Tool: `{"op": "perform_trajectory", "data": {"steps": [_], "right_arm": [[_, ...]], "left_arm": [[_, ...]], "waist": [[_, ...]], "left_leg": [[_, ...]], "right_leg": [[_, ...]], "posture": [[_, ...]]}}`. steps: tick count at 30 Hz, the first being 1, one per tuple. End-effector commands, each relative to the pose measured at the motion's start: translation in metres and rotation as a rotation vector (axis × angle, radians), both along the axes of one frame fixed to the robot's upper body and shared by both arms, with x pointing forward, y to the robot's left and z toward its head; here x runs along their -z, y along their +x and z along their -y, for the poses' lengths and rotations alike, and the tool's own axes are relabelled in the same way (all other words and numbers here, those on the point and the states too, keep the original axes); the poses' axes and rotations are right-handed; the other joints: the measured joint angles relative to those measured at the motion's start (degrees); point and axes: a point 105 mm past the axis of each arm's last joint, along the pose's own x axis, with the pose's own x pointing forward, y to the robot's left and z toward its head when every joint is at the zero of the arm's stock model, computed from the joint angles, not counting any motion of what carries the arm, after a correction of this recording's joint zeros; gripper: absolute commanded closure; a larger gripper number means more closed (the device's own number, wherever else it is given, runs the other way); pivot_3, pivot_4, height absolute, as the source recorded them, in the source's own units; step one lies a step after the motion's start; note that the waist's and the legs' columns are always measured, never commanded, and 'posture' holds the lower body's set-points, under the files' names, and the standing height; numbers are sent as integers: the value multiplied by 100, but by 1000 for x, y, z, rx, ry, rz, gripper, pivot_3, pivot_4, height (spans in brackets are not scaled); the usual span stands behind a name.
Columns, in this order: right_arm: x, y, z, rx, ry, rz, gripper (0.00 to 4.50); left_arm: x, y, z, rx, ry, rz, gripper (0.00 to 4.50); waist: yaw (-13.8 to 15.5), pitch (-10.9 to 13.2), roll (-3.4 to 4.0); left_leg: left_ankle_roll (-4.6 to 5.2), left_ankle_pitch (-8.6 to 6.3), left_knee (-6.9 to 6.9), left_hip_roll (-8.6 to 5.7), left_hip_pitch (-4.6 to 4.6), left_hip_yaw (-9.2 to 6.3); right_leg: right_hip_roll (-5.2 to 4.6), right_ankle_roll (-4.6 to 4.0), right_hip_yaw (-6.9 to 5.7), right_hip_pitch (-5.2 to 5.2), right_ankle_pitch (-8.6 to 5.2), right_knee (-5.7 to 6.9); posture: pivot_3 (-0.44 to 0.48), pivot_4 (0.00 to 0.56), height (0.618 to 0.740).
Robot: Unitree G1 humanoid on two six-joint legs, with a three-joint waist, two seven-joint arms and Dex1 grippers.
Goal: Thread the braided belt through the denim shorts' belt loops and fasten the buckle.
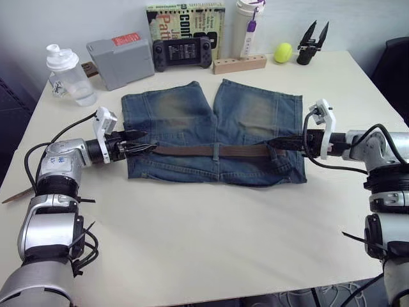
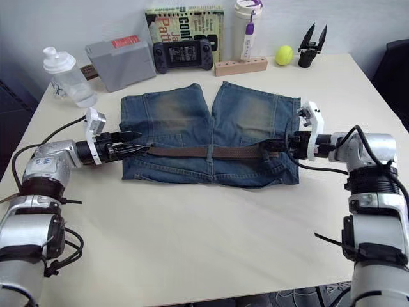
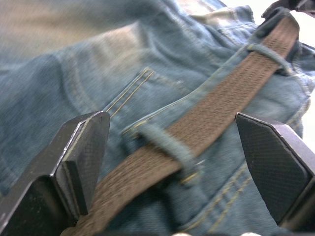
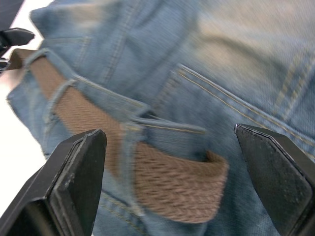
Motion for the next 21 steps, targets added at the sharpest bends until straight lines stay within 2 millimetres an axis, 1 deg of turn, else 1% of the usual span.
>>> {"op": "perform_trajectory", "data": {"steps": [1,2,3,5,8,9,11,12,14,17,21], "right_arm": [[1,-1,-8,-48,8,-11,58],[5,-1,-10,-54,1,-21,58],[10,-1,-12,-59,-8,-26,296],[11,3,-12,-45,7,-23,940],[7,6,-13,-40,42,-3,2429],[7,6,-13,-47,47,7,2986],[6,5,-12,-55,54,17,3903],[6,5,-11,-56,57,19,4050],[2,2,-12,-76,79,40,4047],[-2,-7,-13,-125,94,93,4047],[0,-19,-14,-158,115,133,4047]], "left_arm": [[-14,4,-5,-17,10,52,42],[-15,5,-5,-22,7,55,42],[-16,6,-5,-25,6,57,2],[-15,5,-5,-15,12,59,0],[-14,5,-5,-15,7,49,0],[-15,5,-6,-16,0,39,0],[-16,5,-7,-14,-11,23,0],[-17,4,-7,-12,-14,18,0],[-14,2,-10,-10,-25,-32,0],[-8,5,-14,-54,-20,-72,0],[1,4,-12,-54,-10,-116,0]], "waist": [[-42,0,-1],[-54,0,-1],[-62,1,-1],[-77,1,-1],[-93,1,-1],[-91,1,-1],[-89,1,-1],[-90,1,-1],[-88,1,-1],[-91,1,-1],[-90,1,-2]], "left_leg": [[0,0,0,0,-2,-3],[0,0,0,0,-3,-3],[0,0,1,0,-3,-3],[0,0,11,1,-3,-2],[0,0,34,1,-2,-1],[0,0,39,1,-2,-1],[0,0,44,1,-1,-1],[0,0,43,1,-1,-1],[0,0,42,0,-1,-1],[0,0,41,0,-1,-2],[0,0,42,0,-1,-1]], "right_leg": [[0,0,-3,-1,0,1],[-1,0,-3,-2,0,1],[-1,0,-3,-2,0,1],[-3,0,-2,-1,0,9],[-7,0,4,-2,0,34],[-9,0,6,-1,0,41],[-11,0,7,-2,0,46],[-11,0,7,-2,0,47],[-11,0,6,-3,0,47],[-10,0,6,-3,0,47],[-10,0,7,-3,0,48]], "posture": [[0,150,722],[0,150,722],[0,150,722],[0,150,722],[0,150,722],[0,150,722],[0,150,722],[0,150,722],[0,150,722],[0,150,722],[0,150,722]]}}
